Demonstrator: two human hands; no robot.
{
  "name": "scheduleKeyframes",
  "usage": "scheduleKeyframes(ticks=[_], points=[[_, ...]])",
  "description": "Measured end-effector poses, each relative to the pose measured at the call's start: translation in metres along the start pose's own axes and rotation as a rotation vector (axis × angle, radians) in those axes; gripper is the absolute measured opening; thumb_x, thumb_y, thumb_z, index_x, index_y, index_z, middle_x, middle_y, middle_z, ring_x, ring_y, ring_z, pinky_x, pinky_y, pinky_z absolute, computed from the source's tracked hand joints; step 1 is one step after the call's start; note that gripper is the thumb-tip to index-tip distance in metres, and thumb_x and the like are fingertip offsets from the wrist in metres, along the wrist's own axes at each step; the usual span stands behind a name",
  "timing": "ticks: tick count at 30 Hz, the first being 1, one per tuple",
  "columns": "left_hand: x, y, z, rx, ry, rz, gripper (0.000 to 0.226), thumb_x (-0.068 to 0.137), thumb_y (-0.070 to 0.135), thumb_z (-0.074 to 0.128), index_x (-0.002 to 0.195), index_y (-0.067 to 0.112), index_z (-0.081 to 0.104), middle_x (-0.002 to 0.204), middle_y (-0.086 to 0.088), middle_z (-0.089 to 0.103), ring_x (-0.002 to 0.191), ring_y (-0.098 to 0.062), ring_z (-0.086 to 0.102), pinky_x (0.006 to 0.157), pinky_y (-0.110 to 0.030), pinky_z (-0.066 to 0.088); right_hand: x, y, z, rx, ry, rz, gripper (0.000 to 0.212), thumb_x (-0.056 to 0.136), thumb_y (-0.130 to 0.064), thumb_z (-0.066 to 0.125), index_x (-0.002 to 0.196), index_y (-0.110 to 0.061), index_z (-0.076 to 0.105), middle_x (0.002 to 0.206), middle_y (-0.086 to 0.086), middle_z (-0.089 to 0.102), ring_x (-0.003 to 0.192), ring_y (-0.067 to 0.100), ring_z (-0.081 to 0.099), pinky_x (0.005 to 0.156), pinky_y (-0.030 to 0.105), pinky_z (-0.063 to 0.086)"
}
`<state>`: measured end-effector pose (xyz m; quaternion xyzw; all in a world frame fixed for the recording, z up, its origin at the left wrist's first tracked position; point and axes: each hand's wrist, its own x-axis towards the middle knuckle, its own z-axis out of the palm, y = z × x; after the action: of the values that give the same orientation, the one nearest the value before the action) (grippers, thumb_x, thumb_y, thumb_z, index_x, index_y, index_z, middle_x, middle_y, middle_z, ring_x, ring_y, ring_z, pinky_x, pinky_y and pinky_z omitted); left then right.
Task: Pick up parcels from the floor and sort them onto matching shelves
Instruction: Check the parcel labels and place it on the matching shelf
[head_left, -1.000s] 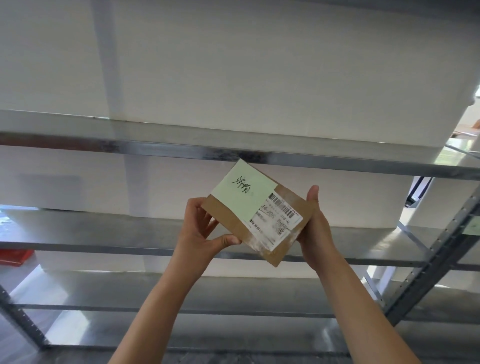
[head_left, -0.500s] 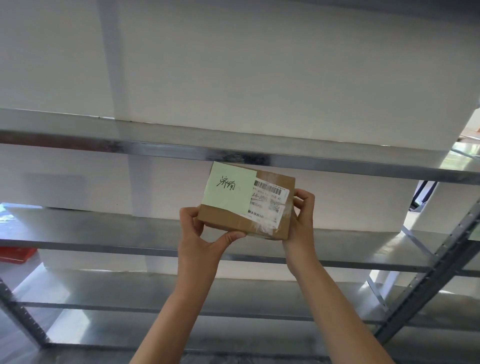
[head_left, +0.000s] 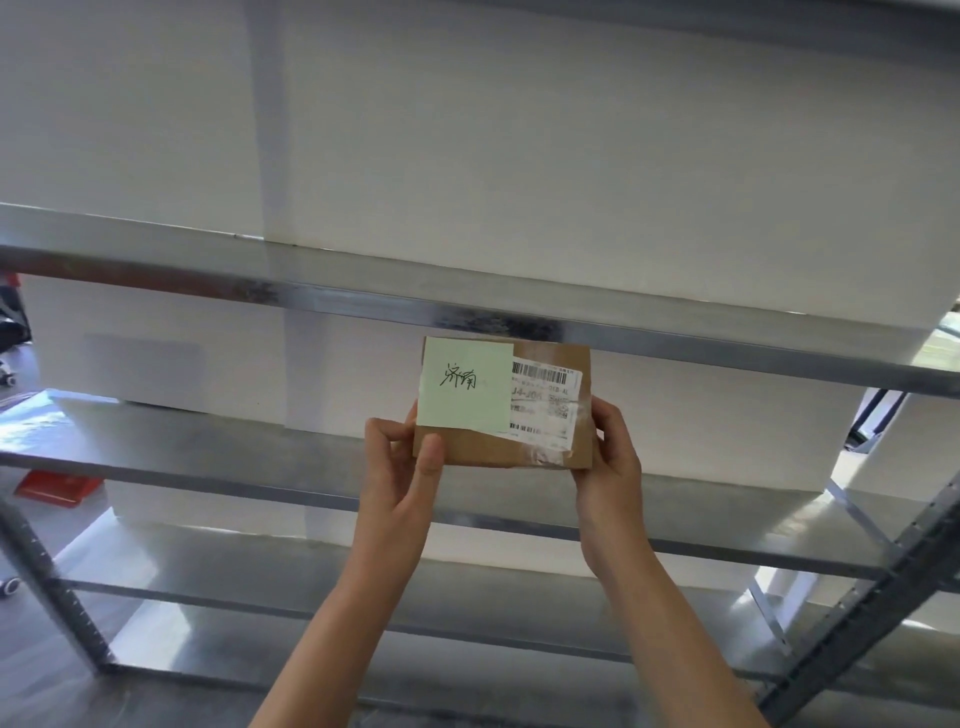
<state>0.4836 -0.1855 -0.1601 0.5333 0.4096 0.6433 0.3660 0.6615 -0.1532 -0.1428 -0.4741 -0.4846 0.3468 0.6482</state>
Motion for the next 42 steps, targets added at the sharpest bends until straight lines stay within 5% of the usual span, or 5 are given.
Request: scheduleKeyframes(ticks=[11,17,30,36,42], points=[[-0.015,0.016,-0.012,-0.060,0.102,0.013,0.024,0.096,0.058,0.044,0.116,0.049,0.054,0.125,0.009,0.069,0.123,-0.021,0.064,0.107,-0.043,0.051,-0.011,-0.010,0.002,0.062,-0.091,0.000,0.029,0.109,-0.020,0.044,0.128,-0.031,0.062,0.127,-0.007,0.068,0.113,0.006,0.066,0.081,0.019,0.059],[-0.041,0.022,-0.020,-0.063,0.151,0.010,0.050,0.106,0.039,0.037,0.154,0.026,0.047,0.149,0.002,0.060,0.143,-0.016,0.052,0.122,-0.046,0.037,-0.027,-0.009,0.007,0.042,-0.157,-0.009,0.031,0.109,-0.021,0.043,0.133,-0.033,0.060,0.131,-0.010,0.064,0.123,0.007,0.061,0.104,0.040,0.054],[-0.112,0.068,-0.068,0.041,0.499,-0.018,0.040,0.104,0.038,0.041,0.139,0.045,0.059,0.148,0.012,0.062,0.143,-0.009,0.051,0.124,-0.045,0.033,-0.077,-0.013,0.062,0.194,-0.484,0.102,0.032,0.109,-0.014,0.044,0.132,-0.025,0.063,0.125,-0.009,0.071,0.117,0.011,0.067,0.101,0.045,0.055],[-0.130,0.079,-0.084,0.123,0.542,-0.004,0.048,0.103,0.041,0.042,0.149,0.037,0.052,0.147,0.014,0.062,0.141,-0.005,0.052,0.124,-0.042,0.036,-0.092,-0.017,0.080,0.236,-0.557,0.139,0.027,0.108,-0.022,0.047,0.125,-0.032,0.065,0.112,-0.019,0.072,0.104,-0.002,0.068,0.087,0.025,0.055],[-0.140,0.093,-0.129,0.094,0.649,0.042,0.043,0.102,0.039,0.041,0.143,0.039,0.056,0.151,0.013,0.059,0.142,-0.003,0.050,0.123,-0.037,0.036,-0.115,-0.029,0.133,0.261,-0.665,0.135,0.027,0.108,-0.023,0.046,0.125,-0.033,0.065,0.118,-0.013,0.072,0.113,0.008,0.068,0.101,0.040,0.055]])
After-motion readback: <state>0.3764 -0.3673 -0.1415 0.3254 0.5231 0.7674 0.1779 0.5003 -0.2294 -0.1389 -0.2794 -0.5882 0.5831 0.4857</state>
